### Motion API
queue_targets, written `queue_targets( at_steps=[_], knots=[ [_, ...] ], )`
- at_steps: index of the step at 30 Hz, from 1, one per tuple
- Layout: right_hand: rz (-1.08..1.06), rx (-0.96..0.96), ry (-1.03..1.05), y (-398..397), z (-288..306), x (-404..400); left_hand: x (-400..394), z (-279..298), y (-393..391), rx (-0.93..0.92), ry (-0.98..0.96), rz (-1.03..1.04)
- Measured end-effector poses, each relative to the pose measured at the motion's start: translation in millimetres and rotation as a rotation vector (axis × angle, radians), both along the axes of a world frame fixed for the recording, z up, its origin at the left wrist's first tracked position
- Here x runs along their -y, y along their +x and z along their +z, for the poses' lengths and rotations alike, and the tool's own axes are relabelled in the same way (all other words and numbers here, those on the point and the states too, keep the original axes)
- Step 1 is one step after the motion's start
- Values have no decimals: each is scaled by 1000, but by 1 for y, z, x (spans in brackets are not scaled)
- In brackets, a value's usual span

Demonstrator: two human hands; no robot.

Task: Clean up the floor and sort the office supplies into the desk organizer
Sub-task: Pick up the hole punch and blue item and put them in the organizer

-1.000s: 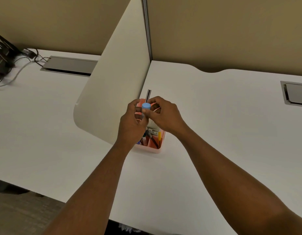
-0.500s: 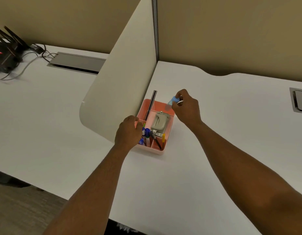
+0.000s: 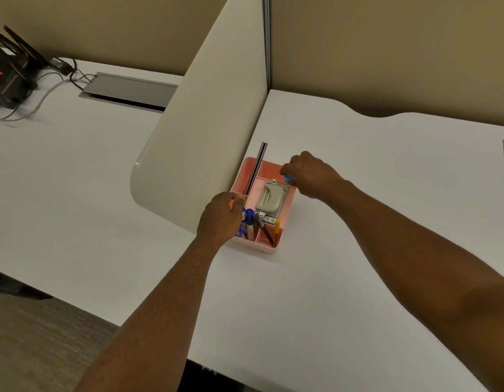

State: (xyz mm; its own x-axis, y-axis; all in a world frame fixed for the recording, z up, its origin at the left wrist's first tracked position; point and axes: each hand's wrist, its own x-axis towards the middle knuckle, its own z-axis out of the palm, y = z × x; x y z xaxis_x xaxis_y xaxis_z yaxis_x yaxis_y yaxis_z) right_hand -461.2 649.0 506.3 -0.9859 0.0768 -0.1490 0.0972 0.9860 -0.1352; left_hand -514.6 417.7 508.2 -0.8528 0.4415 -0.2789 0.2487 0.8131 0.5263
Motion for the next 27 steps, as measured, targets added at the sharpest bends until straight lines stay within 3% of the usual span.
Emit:
queue_targets(
  at_steps=[9, 27],
  knots=[
    [73, 79, 251, -1, 0, 5, -3, -2, 0, -13, -10, -10],
    [-311, -138, -71, 46, 9, 27, 5, 21, 14, -50, 56, 8]
  ],
)
